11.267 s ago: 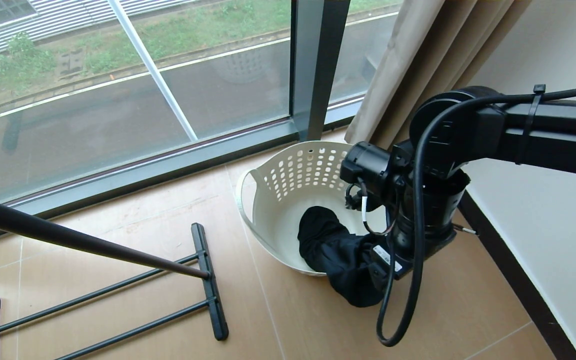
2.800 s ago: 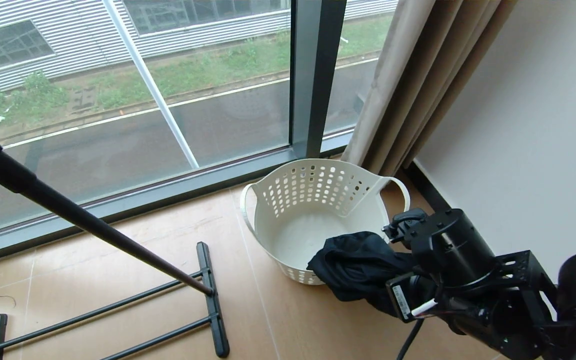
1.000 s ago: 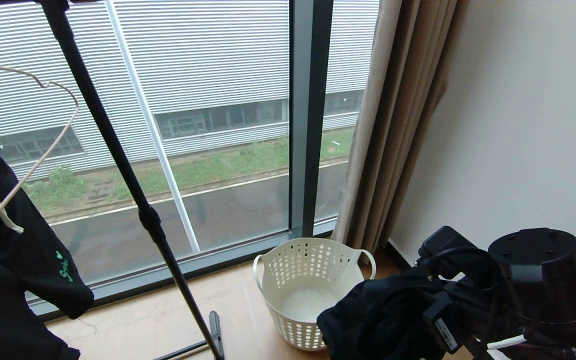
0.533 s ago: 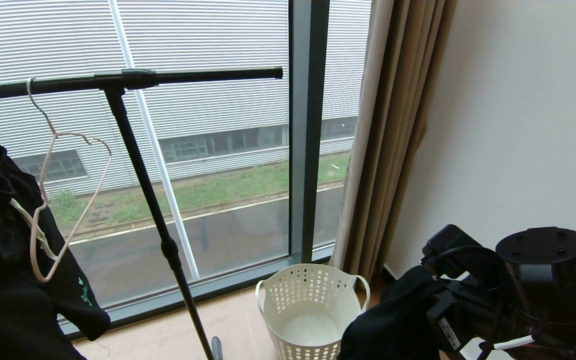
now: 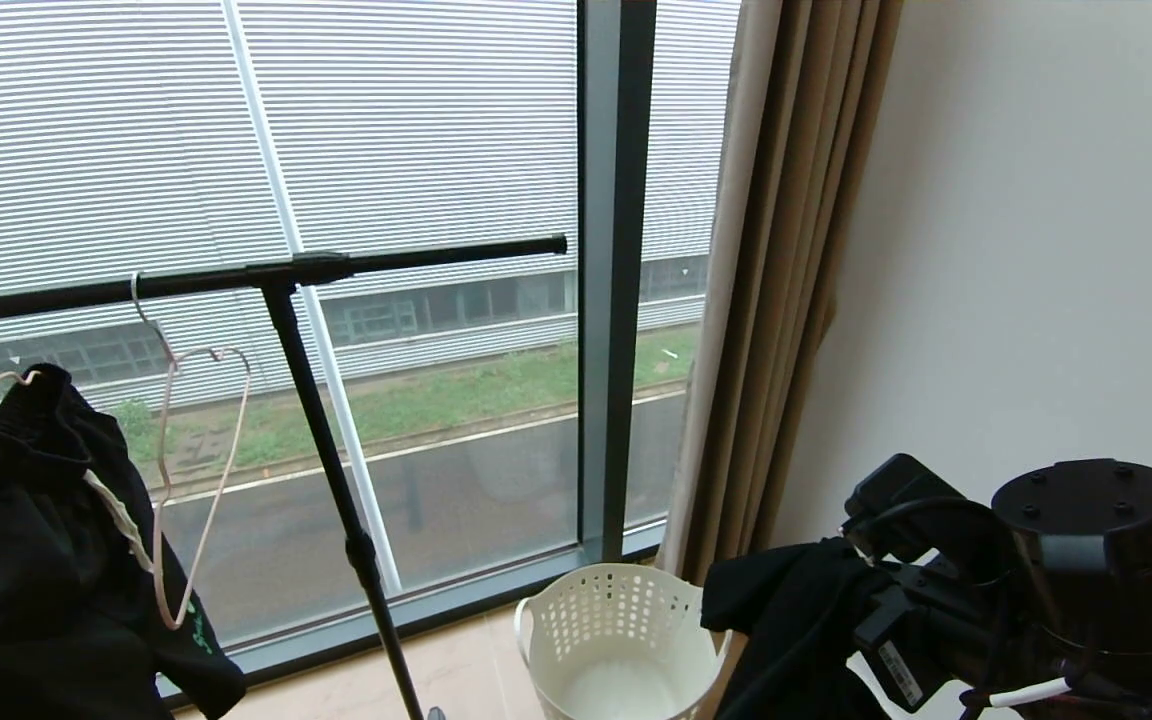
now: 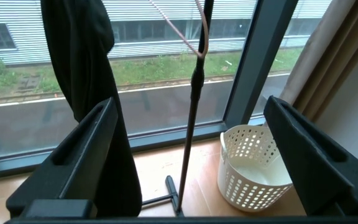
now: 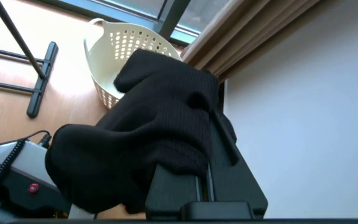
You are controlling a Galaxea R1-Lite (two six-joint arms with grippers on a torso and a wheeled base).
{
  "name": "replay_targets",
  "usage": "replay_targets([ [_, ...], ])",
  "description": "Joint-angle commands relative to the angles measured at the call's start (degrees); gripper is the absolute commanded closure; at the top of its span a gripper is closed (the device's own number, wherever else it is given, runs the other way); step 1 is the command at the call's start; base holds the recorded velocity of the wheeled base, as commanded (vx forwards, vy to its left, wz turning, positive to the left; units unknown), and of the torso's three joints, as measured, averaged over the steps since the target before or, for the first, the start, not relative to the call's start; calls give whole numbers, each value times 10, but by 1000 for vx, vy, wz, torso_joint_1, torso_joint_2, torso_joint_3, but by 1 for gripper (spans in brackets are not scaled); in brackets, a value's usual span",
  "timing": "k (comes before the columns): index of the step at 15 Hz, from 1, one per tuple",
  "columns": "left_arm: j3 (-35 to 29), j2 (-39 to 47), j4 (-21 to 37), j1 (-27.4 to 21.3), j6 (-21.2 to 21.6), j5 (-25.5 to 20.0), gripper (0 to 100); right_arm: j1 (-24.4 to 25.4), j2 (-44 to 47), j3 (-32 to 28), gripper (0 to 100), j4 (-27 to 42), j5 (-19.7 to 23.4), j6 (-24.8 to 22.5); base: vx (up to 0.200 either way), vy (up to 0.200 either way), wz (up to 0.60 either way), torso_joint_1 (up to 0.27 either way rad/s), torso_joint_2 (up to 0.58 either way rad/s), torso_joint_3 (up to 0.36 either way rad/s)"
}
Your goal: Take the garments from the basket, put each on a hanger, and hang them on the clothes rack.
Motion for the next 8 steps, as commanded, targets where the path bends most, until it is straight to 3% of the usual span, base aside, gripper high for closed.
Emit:
replay_targets([
  [1, 0, 1, 1, -1, 0, 0, 0, 0, 3, 0, 100, 0, 0, 0, 0, 0, 0, 271, -613, -217],
  [8, 1, 1, 0, 0, 1, 1, 0, 0, 0, 1, 100, 0, 0, 0, 0, 0, 0, 198, -429, -126],
])
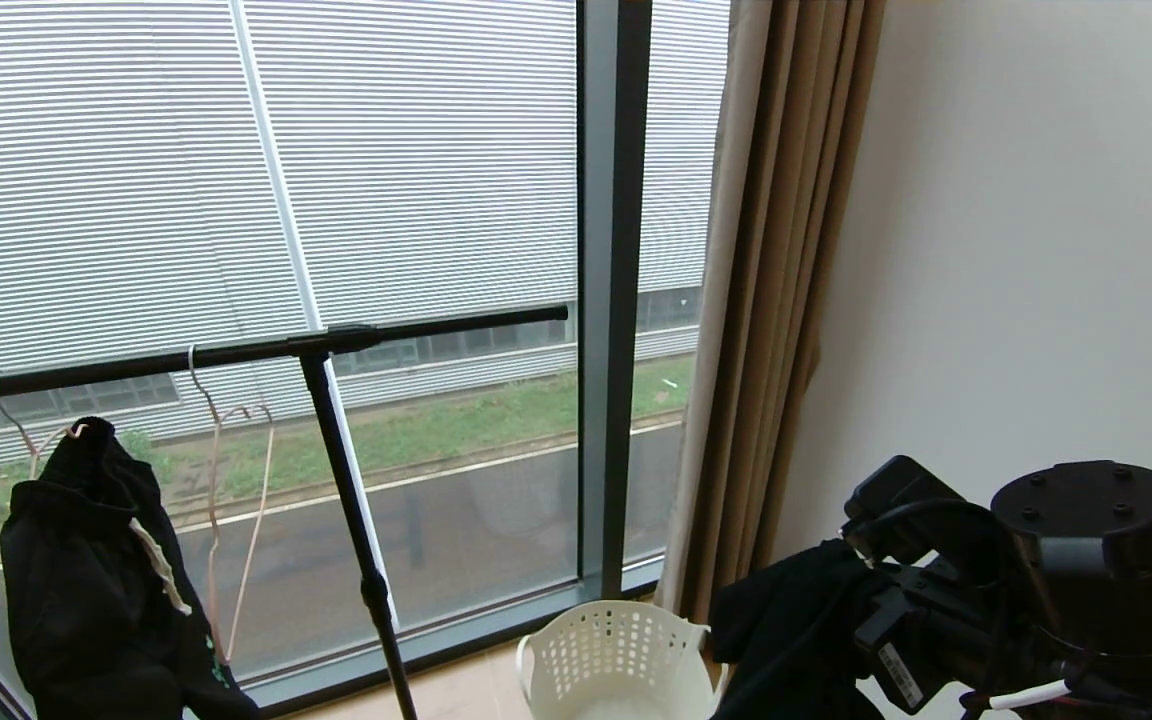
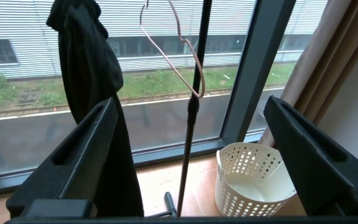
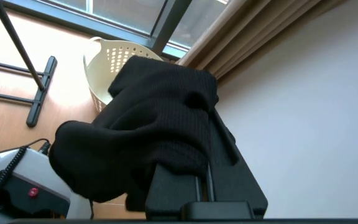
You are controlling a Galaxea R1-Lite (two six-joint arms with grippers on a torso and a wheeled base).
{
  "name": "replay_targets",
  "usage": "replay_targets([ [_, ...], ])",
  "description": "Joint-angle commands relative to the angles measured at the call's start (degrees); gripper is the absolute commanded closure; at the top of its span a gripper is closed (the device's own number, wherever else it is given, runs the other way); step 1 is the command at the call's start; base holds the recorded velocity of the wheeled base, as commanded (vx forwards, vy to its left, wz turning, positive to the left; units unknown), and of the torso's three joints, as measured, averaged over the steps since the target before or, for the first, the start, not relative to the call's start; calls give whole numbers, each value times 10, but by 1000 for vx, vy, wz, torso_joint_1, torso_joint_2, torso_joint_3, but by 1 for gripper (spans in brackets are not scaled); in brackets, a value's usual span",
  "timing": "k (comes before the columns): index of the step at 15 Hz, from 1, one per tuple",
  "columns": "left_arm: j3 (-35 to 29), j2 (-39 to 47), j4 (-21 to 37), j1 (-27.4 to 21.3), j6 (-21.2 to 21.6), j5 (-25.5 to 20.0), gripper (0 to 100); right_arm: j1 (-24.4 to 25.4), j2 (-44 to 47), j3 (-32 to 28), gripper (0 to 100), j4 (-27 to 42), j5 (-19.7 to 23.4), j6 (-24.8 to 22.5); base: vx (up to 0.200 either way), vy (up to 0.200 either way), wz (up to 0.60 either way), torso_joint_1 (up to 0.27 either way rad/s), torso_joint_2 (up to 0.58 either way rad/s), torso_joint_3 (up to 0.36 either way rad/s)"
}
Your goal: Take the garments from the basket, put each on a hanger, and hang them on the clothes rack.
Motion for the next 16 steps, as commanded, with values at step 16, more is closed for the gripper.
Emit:
replay_targets([
  [16, 0, 1, 0, 0, -1, 2, 0, 0, -1, 7, 100, -4, 0, -12, 0, 0, 0, 156, -326, -325],
])
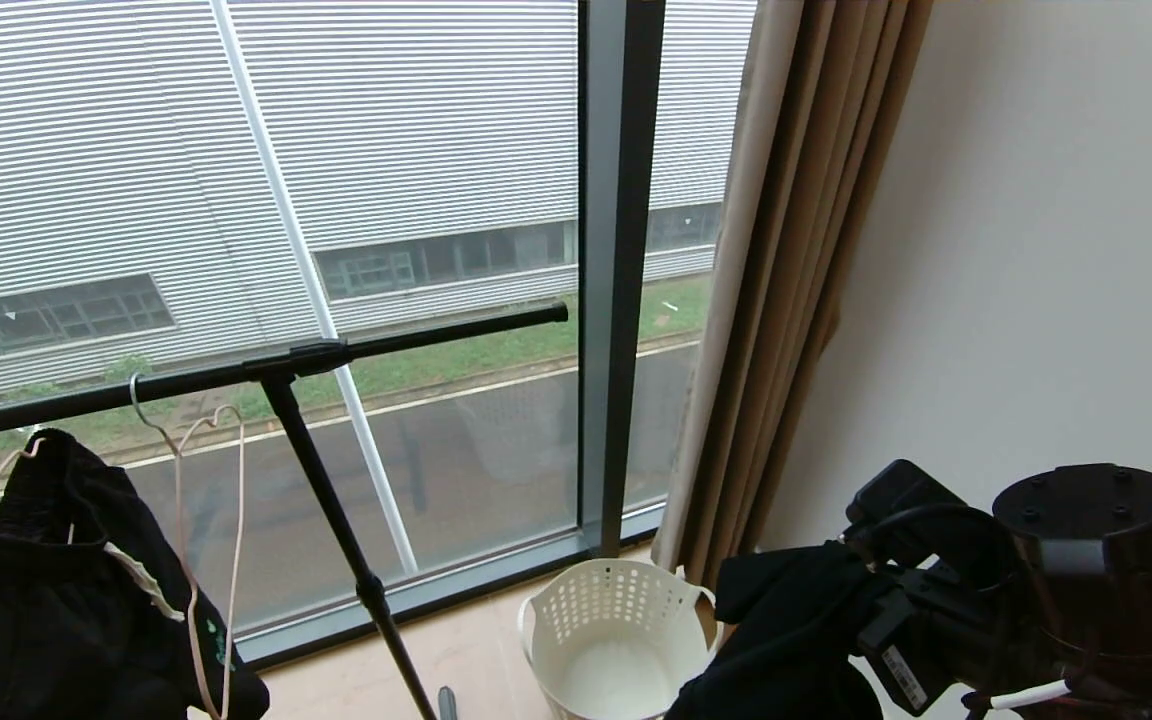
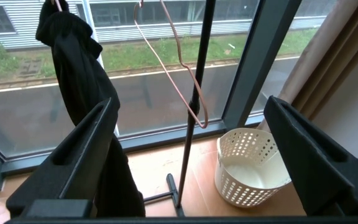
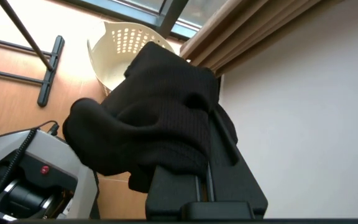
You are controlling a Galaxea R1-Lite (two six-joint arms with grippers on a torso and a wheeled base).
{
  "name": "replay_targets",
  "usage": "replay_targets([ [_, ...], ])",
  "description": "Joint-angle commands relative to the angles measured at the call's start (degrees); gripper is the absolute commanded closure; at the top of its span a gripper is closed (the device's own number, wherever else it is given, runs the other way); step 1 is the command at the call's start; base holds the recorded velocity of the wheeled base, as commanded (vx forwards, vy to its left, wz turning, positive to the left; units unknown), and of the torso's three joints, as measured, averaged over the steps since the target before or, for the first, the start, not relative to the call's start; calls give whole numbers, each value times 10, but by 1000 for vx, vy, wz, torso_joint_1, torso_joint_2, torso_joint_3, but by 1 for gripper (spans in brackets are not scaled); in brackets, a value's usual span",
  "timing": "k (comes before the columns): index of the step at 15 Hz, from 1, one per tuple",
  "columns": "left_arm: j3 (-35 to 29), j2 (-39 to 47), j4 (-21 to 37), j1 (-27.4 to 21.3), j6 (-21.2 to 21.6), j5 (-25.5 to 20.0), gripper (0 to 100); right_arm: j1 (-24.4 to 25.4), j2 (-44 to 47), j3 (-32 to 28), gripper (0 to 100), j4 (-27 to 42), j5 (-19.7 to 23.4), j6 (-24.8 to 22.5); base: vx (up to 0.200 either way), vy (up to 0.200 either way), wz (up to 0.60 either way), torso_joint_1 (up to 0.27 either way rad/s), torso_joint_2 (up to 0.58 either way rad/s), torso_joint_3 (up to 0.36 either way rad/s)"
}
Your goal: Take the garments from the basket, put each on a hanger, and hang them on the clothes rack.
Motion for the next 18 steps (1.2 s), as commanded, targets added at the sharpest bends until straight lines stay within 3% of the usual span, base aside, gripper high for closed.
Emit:
replay_targets([
  [1, 0, 1, -1, 0, 1, 0, 0, 0, 1, 1, 100, -2, 0, 0, 0, 0, 0, 115, -203, -212],
  [5, 0, 1, 0, 0, -1, 1, 0, 3, -13, 13, 100, -9, 2, -1, 0, 0, 0, 33, -80, -55],
  [7, 0, 1, 0, 0, 0, 1, 0, 3, -13, 15, 100, -5, 2, -25, 0, 0, 600, 2, 5, 0],
  [13, 0, 1, 0, 0, 0, 0, 0, 3, -13, 16, 100, -9, 2, -24, 0, 0, 600, 6, -1, 0],
  [15, 0, 1, 0, 0, 0, 0, 0, 2, -14, 15, 100, -9, 1, -24, 0, 0, 0, 0, 0, 0],
  [18, 0, 1, 0, 0, 0, 0, 0, 3, -14, 15, 100, -9, 1, -24, -200, 0, 0, 2, 7, 2],
])
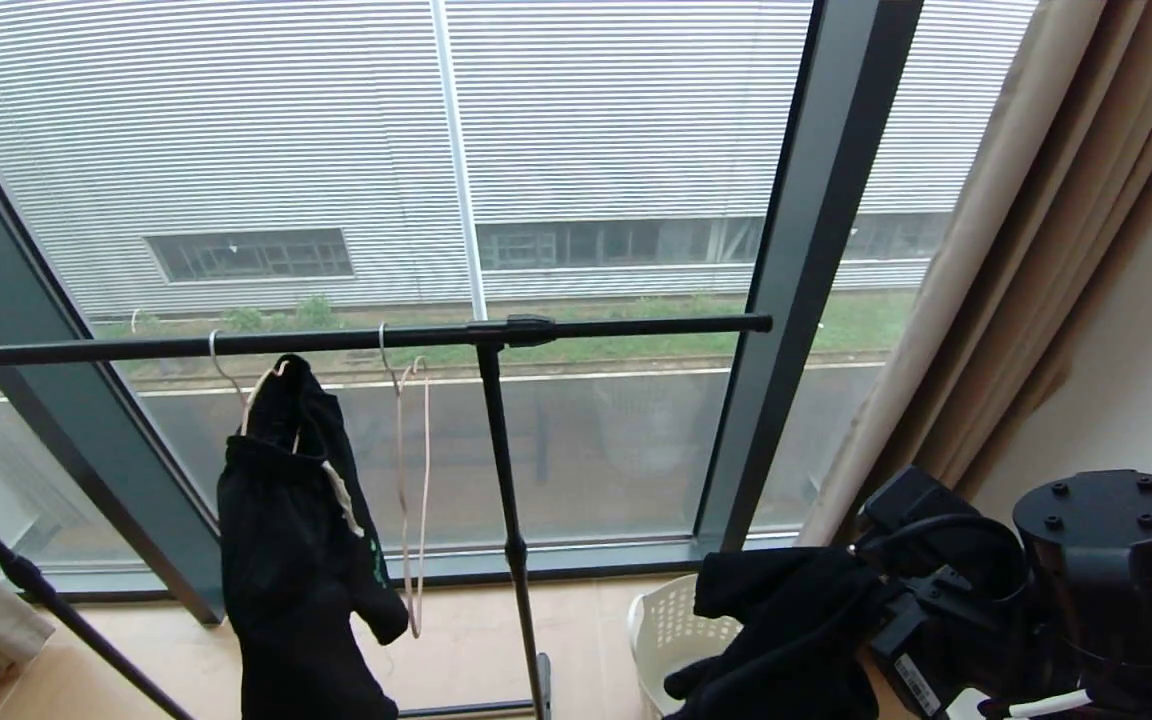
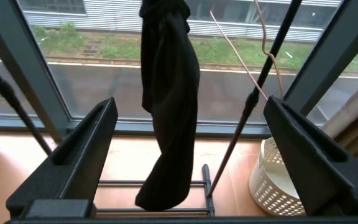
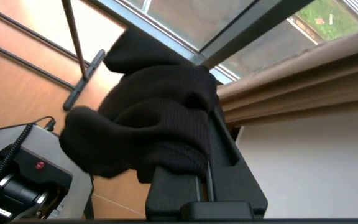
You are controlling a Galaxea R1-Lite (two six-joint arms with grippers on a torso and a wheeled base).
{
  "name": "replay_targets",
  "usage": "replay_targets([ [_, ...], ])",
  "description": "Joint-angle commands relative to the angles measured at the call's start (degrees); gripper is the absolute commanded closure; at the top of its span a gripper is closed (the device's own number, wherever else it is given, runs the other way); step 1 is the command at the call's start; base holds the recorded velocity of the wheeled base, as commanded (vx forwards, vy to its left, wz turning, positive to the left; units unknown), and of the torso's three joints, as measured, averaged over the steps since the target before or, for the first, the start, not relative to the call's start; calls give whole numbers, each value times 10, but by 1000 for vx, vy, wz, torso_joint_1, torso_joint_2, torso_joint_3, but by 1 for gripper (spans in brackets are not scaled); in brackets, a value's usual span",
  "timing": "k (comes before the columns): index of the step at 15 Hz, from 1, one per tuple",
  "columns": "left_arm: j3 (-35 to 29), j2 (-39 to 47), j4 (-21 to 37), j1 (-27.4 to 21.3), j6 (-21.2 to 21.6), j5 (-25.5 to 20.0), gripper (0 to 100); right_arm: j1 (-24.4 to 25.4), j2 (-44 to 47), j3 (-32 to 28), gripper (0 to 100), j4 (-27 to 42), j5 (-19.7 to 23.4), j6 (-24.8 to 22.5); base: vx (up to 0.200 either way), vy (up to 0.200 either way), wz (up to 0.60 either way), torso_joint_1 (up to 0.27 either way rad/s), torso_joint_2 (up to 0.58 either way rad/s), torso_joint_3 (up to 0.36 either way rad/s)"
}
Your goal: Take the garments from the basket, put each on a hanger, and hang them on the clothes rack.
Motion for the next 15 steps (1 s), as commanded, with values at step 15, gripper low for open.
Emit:
replay_targets([
  [15, 0, 1, 0, 0, -1, 0, 0, -1, -5, 0, 100, 0, -1, -1, -107, 120, 0, 3, 4, 2],
])
